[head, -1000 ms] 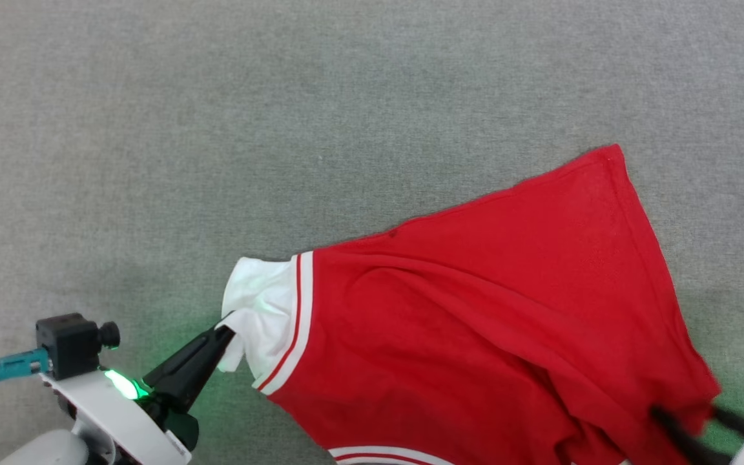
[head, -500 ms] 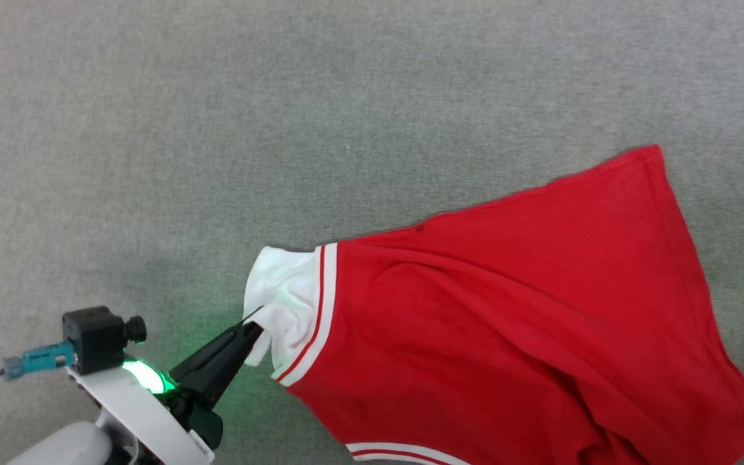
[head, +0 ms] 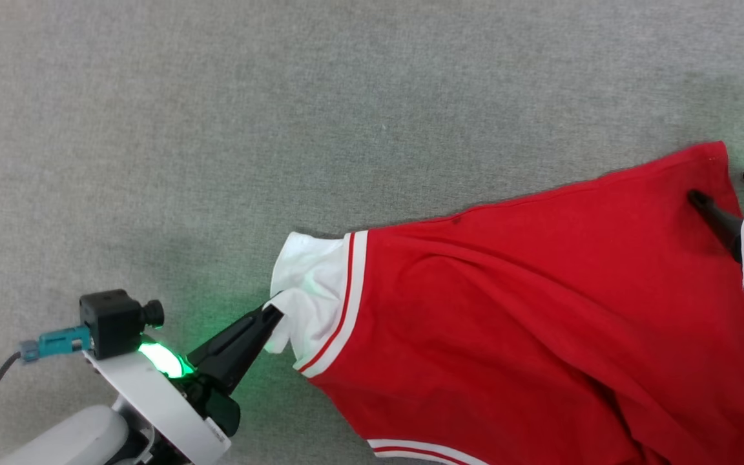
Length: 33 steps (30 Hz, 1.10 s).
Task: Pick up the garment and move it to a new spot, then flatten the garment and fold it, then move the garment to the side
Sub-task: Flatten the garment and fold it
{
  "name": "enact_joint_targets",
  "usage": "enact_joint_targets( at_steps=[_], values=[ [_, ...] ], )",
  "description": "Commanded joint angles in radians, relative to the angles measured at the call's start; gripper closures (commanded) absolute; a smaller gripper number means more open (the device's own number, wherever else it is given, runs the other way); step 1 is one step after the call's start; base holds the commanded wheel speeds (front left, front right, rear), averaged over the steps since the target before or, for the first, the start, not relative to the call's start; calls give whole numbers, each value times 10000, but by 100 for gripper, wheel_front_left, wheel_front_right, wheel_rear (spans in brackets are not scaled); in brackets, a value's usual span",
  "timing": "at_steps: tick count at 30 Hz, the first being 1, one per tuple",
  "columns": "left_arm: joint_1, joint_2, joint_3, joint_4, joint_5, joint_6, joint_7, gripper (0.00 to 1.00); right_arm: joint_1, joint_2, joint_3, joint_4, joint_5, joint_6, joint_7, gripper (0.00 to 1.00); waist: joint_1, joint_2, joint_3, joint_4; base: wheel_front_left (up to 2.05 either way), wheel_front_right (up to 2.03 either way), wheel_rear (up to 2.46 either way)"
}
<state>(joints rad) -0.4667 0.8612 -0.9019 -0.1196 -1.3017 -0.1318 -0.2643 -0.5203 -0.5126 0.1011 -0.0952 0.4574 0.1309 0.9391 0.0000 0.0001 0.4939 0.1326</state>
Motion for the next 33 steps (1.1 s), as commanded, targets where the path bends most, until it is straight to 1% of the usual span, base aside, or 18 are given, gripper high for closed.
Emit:
enact_joint_targets(
  at_steps=[1, 6, 8, 9, 12, 15, 19, 21, 22, 24, 26, 31, 33],
  values=[
    [-70, -32, 5, -2, 42, 24, 14, 100, -47, -70, 81, 84, 80, -4, 30, 0, 0, -1, 103, 79, 0, 0, 0],
    [-166, -62, 3, -41, 38, 24, 14, 100, 63, -178, 524, 433, 275, -1, 268, 0, 0, -1, 206, 105, 0, 0, 0],
    [-195, -72, 7, -43, 29, 24, 14, 100, 101, -142, 673, 541, 378, 1, 376, 68, 0, -1, 223, 88, 0, 0, 0],
    [-194, -77, 11, -36, 27, 24, 14, 100, 129, -126, 729, 557, 411, 2, 357, 100, 0, -1, 221, 77, 0, 0, 0],
    [-129, -100, 67, 37, 25, 24, 14, 100, 117, -12, 755, 603, 446, 1, 139, 100, 0, -1, 136, 42, 0, 0, 0],
    [32, -86, 321, 267, -56, 24, 14, 100, 44, 177, 442, 633, 325, -1, -485, 100, 0, -1, -41, -7, 0, 0, 0],
    [15, -87, 770, 577, -75, 24, 13, 100, -53, 481, -262, 836, 96, -2, -1497, 100, 0, -1, -417, -33, 0, 0, 0],
    [-253, 42, 870, 776, 88, 24, 13, 100, -215, 700, -679, 1060, -52, -2, -1954, 100, 0, -1, -599, -51, 0, 0, 0],
    [-441, 13, 876, 806, 40, 24, 13, 100, -329, 832, -868, 1135, -111, -2, -2196, 100, 0, -1, -696, -57, 0, 0, 0],
    [-930, 288, 796, 976, 189, 24, 18, 100, -717, 1148, -1393, 1409, -273, -2, -2665, 100, 0, -1, -812, -143, 0, 0, 0],
    [-1643, 353, 715, 1070, 177, 23, 105, 100, -1144, 1442, -1845, 1700, -524, -4, -3100, 100, 0, -1, -863, -190, 0, 0, 0],
    [-3723, 511, 1073, 1753, -547, 26, 502, 100, -2659, 2161, -2908, 2448, -1320, -7, -3971, 100, 0, -1, -747, -431, 0, 0, 0],
    [-4612, 377, 1408, 2349, -1016, 26, 609, 100, -3341, 2426, -3300, 2761, -1634, -9, -4306, 100, 0, -1, -608, -530, 0, 0, 0]
  ],
)
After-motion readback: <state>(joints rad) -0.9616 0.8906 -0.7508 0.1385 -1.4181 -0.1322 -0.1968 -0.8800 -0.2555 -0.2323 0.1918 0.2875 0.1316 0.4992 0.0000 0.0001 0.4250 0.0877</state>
